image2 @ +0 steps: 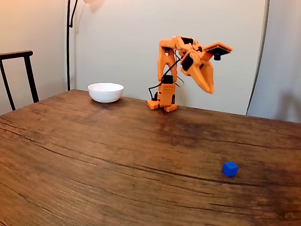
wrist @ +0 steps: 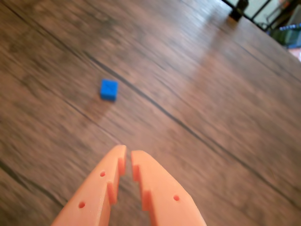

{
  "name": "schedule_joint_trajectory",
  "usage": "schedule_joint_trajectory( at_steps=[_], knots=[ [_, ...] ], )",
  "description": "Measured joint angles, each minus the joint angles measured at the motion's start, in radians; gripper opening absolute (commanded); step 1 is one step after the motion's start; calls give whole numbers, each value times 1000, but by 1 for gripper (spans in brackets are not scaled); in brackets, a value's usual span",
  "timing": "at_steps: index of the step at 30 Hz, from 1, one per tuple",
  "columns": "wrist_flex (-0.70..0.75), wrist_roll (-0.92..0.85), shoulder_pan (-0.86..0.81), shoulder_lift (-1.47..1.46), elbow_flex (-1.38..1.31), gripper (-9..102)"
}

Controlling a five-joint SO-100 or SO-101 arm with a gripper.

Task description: Grasp the cube and drop it in the bowl

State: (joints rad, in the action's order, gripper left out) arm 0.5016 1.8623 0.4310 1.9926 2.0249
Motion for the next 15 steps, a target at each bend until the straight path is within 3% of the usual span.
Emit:
schedule_joint_trajectory(
  at_steps=[15],
  knots=[
    [-374, 8, 8, -299, 0, 0]
  ],
)
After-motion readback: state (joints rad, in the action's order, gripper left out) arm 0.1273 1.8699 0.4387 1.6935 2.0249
